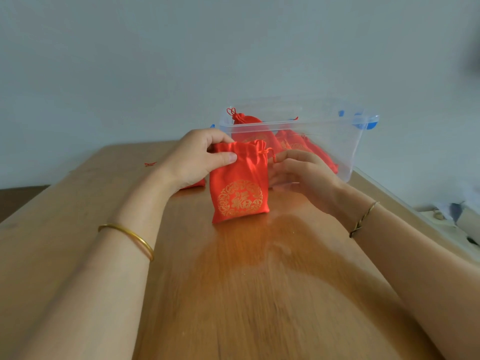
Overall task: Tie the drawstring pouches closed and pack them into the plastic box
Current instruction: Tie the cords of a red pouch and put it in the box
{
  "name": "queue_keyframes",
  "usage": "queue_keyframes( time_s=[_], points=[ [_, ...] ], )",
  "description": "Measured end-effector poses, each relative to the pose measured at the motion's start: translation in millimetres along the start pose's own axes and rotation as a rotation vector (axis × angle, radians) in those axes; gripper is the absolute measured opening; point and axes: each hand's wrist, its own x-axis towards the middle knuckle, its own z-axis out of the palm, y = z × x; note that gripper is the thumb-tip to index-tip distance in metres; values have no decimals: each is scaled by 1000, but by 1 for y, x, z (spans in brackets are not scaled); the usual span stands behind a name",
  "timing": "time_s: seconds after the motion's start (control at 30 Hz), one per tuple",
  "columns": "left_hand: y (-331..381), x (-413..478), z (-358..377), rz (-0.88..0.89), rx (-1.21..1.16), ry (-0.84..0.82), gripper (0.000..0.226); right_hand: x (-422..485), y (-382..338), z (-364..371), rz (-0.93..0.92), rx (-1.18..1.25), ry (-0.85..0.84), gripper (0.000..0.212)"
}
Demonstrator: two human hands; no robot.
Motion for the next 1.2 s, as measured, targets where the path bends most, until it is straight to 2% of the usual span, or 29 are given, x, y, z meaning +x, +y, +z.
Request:
queue_keyframes(
  time_s=[0.1,0.3,0.4,0.53,0.73,0.87,0.97,1.07,1.2],
  points=[
    [-1,0,-2,-13,-12,-10,13,-2,0,0,-75,-111,31,13],
    [-9,-3,-11,-101,-50,-33,27,-2,2,1,-120,-126,110,19],
    [-15,-5,-18,-149,-18,-24,20,-2,3,2,-130,-115,117,20],
    [-21,-3,-24,-186,57,53,21,-1,3,2,-149,-103,136,21],
    [-28,-2,-27,-242,97,163,8,0,5,2,-174,-110,204,22],
    [-29,-3,-28,-271,67,224,19,1,6,2,-196,-179,255,27],
    [-30,-3,-29,-311,-9,252,17,1,5,3,-193,-180,282,31],
    [-30,-4,-30,-356,-105,235,16,3,2,1,-93,-76,277,37],
    [-28,-3,-29,-439,-268,283,31,5,-4,-2,251,397,156,43]
  ],
)
